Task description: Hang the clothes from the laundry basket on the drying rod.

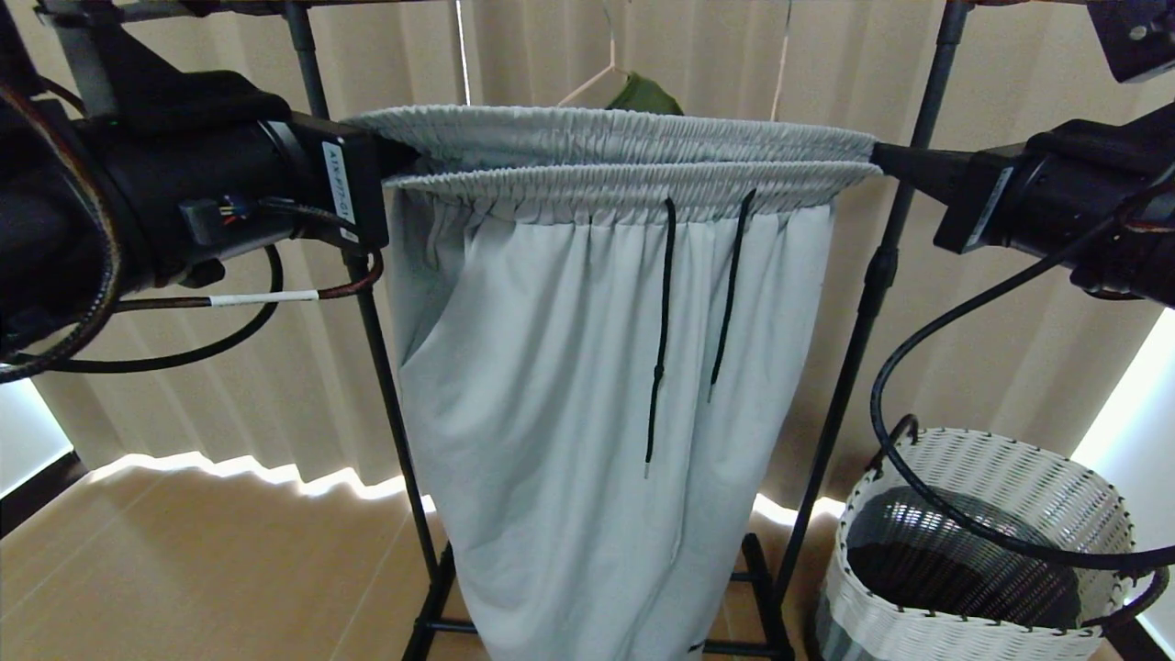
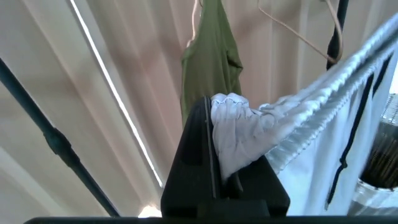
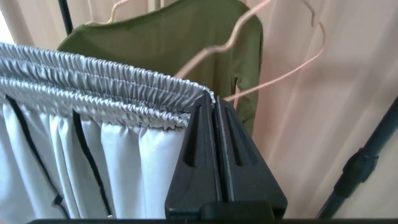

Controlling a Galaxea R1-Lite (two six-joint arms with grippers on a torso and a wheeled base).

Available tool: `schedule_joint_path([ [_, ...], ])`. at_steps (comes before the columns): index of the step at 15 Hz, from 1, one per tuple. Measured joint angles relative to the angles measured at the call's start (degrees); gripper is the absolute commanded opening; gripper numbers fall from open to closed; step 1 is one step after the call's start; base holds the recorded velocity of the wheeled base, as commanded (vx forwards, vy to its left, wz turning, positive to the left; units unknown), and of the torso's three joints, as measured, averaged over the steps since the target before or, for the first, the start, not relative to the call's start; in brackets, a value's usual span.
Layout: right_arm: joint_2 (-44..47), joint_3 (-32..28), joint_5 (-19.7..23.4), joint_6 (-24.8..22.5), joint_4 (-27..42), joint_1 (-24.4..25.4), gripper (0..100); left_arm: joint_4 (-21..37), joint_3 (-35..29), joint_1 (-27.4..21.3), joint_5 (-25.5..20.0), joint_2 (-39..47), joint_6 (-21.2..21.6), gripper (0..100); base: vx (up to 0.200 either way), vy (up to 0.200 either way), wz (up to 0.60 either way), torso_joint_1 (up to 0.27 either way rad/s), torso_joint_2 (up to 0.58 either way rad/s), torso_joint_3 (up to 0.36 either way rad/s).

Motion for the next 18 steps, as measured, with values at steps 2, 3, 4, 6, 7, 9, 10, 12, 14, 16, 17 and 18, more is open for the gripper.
schedule_joint_path([
  [2,-0.4,1.7,0.0,-0.1,0.1,0.0,0,0.0,0.9,0.0,0.1,0.5,0.0,0,0.000,0.000,0.00,0.000,0.00,0.000],
  [3,-0.5,2.2,0.0,-0.1,0.1,0.0,0,0.0,1.1,0.0,0.1,0.6,-0.1,0,0.000,0.000,0.00,0.000,0.00,0.000],
  [4,-0.7,2.6,0.0,-0.2,0.2,0.1,0,0.0,1.3,0.1,0.1,0.7,0.0,0,0.000,0.000,0.00,0.000,0.00,0.000],
  [6,-1.0,3.4,0.0,-0.2,0.3,0.3,100,0.0,1.6,0.1,0.3,0.9,0.2,0,0.000,0.000,0.00,0.000,0.00,0.000],
  [7,-1.2,3.9,-0.2,-0.1,0.3,0.3,100,0.0,1.8,0.2,0.5,1.0,0.2,0,0.000,0.000,0.00,0.000,0.00,0.000],
  [9,-1.5,5.5,0.0,-0.1,-0.2,0.8,100,0.0,2.0,0.1,0.5,1.2,0.0,0,0.000,0.000,0.00,0.000,0.00,0.000],
  [10,-1.8,6.1,0.0,-0.1,-0.4,0.9,100,-0.1,2.0,0.5,0.5,1.3,0.0,0,0.000,0.000,0.00,0.000,0.00,0.000],
  [12,-3.1,8.2,0.4,-0.1,-0.4,1.0,100,0.0,2.3,1.8,1.3,1.4,0.2,0,0.000,0.000,0.00,0.000,0.00,0.000],
  [14,-4.6,10.1,0.5,-0.9,-0.4,1.1,100,0.0,2.6,2.3,1.8,1.7,0.2,0,0.000,0.000,0.00,0.000,0.00,0.000],
  [16,-6.2,11.1,0.6,-1.0,-0.4,1.1,100,0.0,2.7,2.5,2.0,2.1,0.3,0,0.000,0.000,0.00,0.000,0.00,0.000],
  [17,-7.0,11.7,0.5,-1.2,-0.4,1.0,100,0.0,2.7,2.6,3.0,2.1,0.5,0,0.000,0.000,0.00,0.000,0.00,0.000],
  [18,-7.6,12.5,0.4,-1.5,-0.1,1.0,100,0.0,2.7,2.6,4.0,2.2,1.2,0,0.000,0.000,0.00,0.000,0.00,0.000],
])
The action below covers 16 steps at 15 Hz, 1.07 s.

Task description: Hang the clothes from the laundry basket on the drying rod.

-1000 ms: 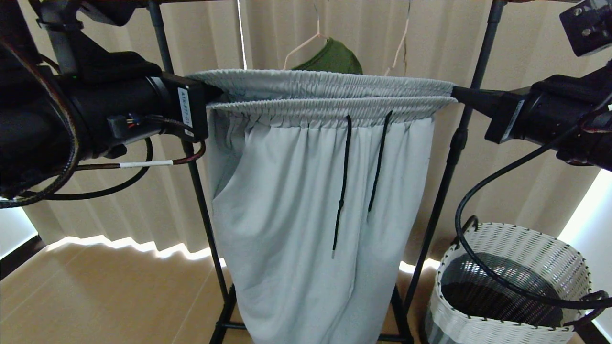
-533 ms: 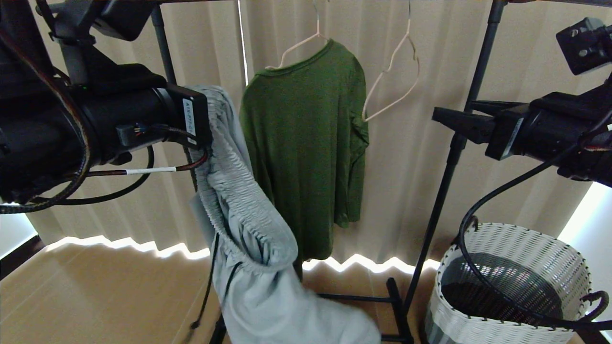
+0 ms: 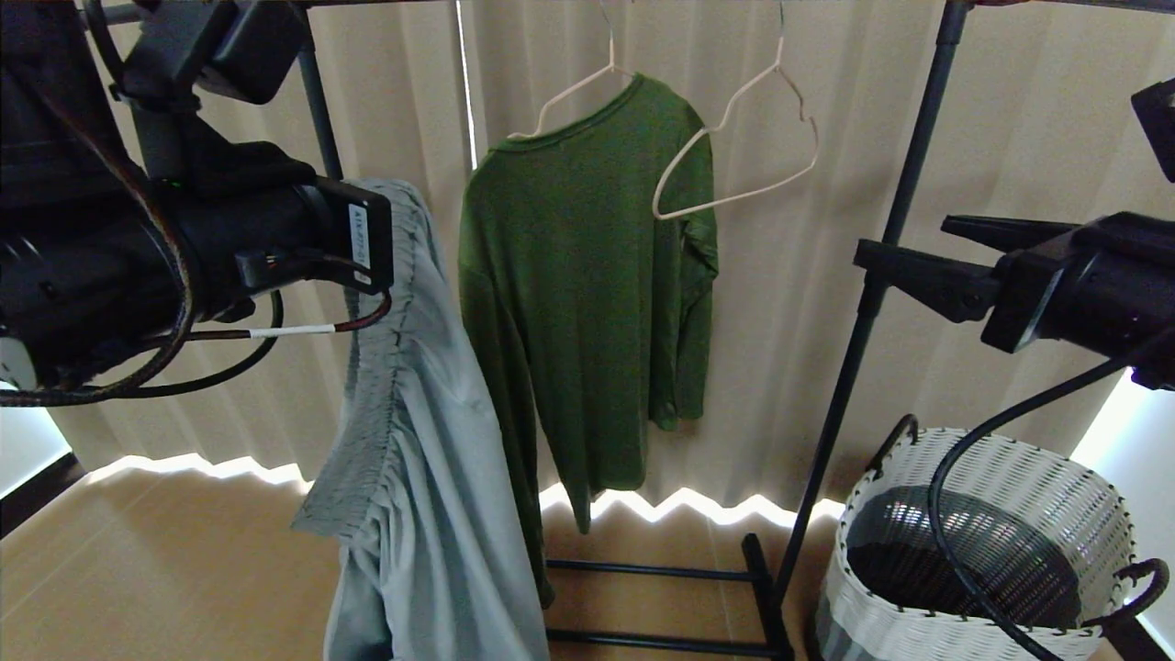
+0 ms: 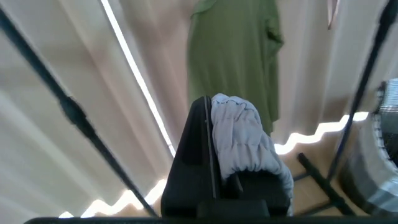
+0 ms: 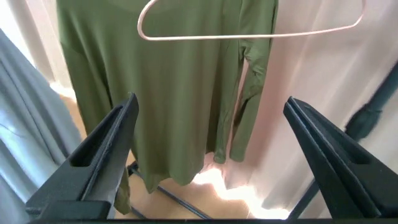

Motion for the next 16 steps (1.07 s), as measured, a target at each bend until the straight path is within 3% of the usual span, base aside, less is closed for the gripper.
schedule_joint_path([
  [2,-1.5,2.8,-0.3,-2.9,0.3,-0.6,100,-0.1,1.2,0.7,2.8,-0.2,1.6,0,0.000,0.000,0.00,0.000,0.00,0.000],
  [5,-3.9,7.9,-0.4,-6.8,0.5,-5.4,100,-0.2,6.8,3.5,2.7,-3.7,2.7,0,0.000,0.000,0.00,0.000,0.00,0.000],
  [10,-5.2,13.6,-8.0,-7.6,-1.4,-10.9,100,-6.8,17.9,13.1,-3.8,-8.7,2.8,0,0.000,0.000,0.00,0.000,0.00,0.000],
  [16,-4.7,16.6,-8.5,-16.5,-7.4,-11.5,100,-8.8,19.5,15.6,-3.8,-7.7,4.8,0,0.000,0.000,0.00,0.000,0.00,0.000],
])
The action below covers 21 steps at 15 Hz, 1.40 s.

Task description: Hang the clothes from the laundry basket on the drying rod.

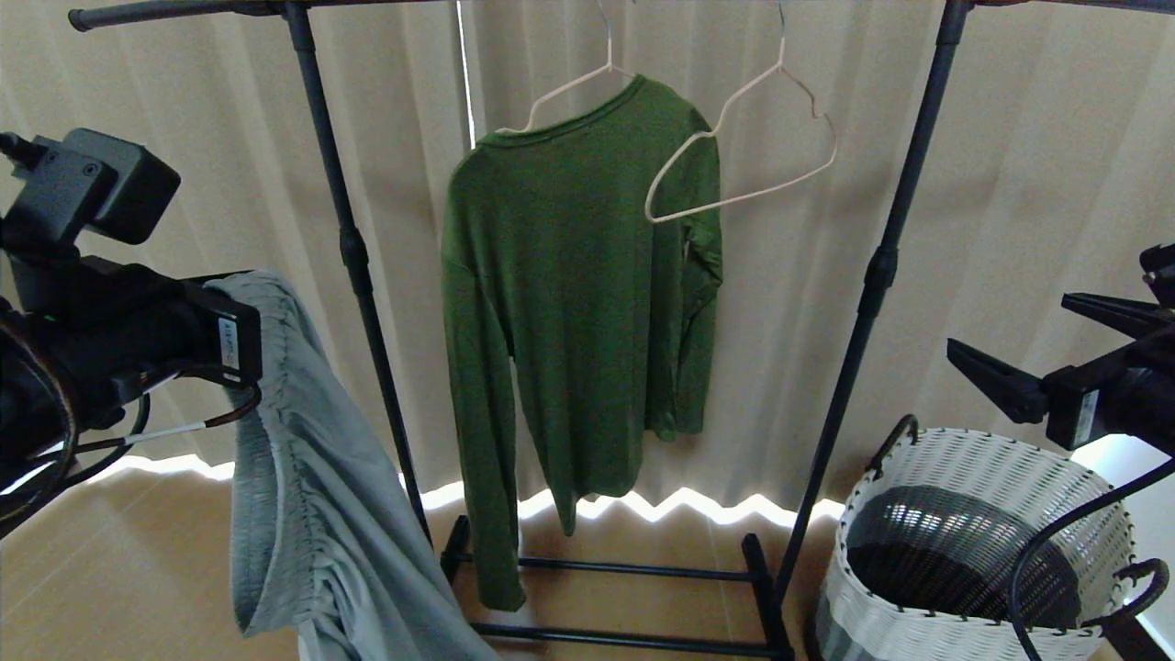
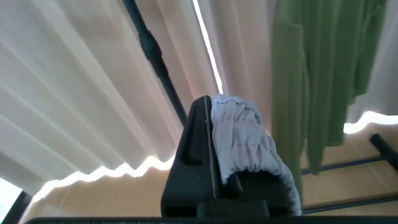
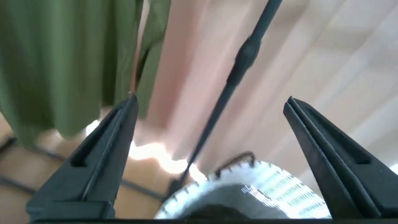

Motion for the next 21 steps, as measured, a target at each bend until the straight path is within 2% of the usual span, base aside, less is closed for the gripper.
schedule_joint_path([
  [4,0.1,1.2,-0.5,-2.1,0.0,-4.5,100,-0.1,0.1,0.3,0.2,-0.1,0.1,0,0.000,0.000,0.00,0.000,0.00,0.000],
  [8,0.1,2.5,-0.6,-3.7,0.0,-9.2,100,0.0,3.4,1.9,0.2,-3.6,0.1,0,0.000,0.000,0.00,0.000,0.00,0.000],
  [21,0.2,3.5,-0.1,-3.3,-0.1,-10.2,100,0.0,4.9,1.5,0.1,-6.8,2.1,0,0.000,0.000,0.00,0.001,-0.01,-0.005],
])
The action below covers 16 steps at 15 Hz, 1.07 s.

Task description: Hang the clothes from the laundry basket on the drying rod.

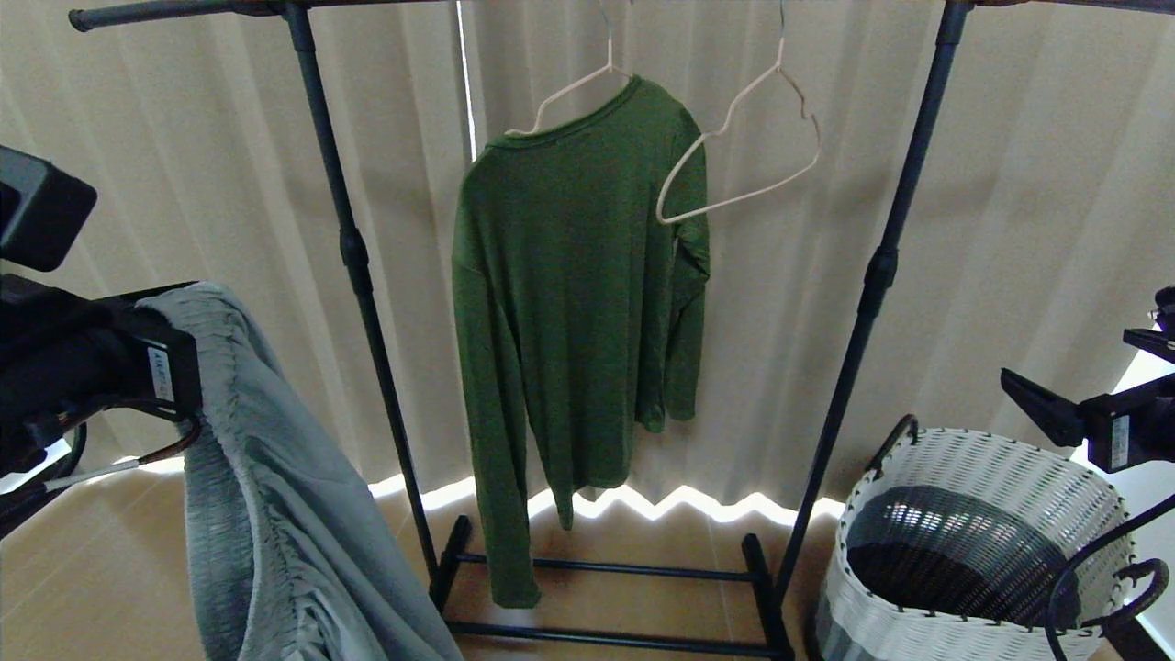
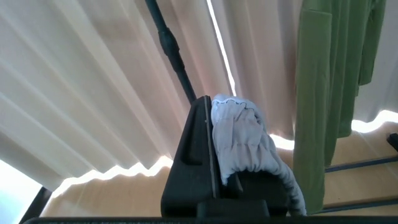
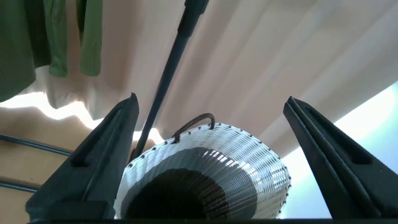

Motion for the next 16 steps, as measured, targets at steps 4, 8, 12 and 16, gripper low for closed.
schedule_joint_path([
  [4,-0.4,0.1,0.0,0.1,0.0,0.0,100,0.0,1.0,0.0,-0.2,-0.2,0.3,0,0.000,0.000,0.00,0.061,-0.27,-0.284],
  [8,-1.0,-0.1,0.0,0.0,0.0,0.0,100,-0.1,1.0,0.0,-0.2,-0.1,0.5,0,0.000,0.000,0.00,0.122,-0.52,-0.325],
  [12,-1.3,0.1,0.0,0.1,0.0,-0.1,100,-0.2,2.1,0.1,-0.2,0.1,2.0,0,0.000,0.000,0.00,0.158,-0.47,-0.308],
  [16,-1.3,-0.5,0.2,0.2,0.0,-0.2,100,-3.2,3.2,0.0,-0.1,0.0,4.3,0,0.000,0.000,0.00,0.183,-0.49,-0.303],
])
